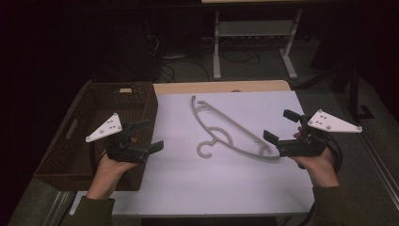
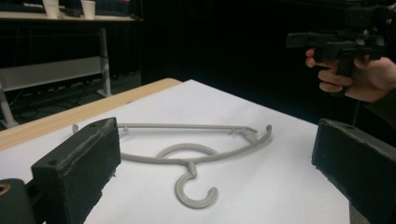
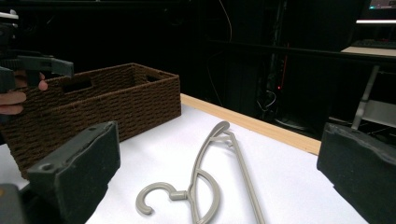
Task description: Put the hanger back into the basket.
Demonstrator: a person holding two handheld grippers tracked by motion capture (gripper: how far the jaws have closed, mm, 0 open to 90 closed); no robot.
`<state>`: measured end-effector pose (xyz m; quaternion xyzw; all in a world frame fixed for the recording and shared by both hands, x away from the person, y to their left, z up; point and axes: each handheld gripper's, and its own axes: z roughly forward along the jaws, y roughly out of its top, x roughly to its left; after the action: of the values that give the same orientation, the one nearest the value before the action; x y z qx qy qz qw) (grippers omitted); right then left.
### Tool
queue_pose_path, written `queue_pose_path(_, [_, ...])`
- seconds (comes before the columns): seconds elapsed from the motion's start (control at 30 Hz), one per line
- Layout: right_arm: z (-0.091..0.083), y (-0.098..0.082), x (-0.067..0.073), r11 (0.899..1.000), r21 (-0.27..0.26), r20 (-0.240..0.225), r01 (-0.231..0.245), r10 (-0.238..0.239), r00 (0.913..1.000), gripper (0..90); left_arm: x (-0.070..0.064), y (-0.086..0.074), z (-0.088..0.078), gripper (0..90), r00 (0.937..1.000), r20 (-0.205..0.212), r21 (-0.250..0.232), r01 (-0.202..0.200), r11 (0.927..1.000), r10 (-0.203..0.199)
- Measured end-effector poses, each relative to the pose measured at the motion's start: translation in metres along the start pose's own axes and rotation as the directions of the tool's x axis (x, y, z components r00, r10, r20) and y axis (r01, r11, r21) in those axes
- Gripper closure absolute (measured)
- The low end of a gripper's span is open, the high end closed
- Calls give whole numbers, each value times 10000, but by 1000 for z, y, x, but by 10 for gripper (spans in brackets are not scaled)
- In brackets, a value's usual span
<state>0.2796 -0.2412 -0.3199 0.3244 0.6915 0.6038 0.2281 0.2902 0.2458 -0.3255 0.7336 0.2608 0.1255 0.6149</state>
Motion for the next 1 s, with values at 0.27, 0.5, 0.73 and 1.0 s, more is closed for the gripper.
queue_pose_path(0.27, [7, -2, 2, 9944, 1035, -3, 202, -203, 9998, 0, -18, 2, 20, 9, 9991, 26, 1111, -420, 9929, 419])
queue_pose_path(0.5, [19, -6, 3, 9795, 1986, -24, 330, -332, 9994, 0, -28, -6, 39, 9, 9981, 319, 1825, -574, 9815, 525])
queue_pose_path(0.73, [38, -12, 1, 9593, 2809, -200, 281, -234, 9995, 125, -29, -25, 52, 9, 9978, 567, 2275, -473, 9726, 353])
queue_pose_path(1.0, [55, -16, -2, 9435, 3310, -395, 153, -24, 9992, 234, -30, -42, 57, 9, 9975, 674, 2205, -367, 9747, 223])
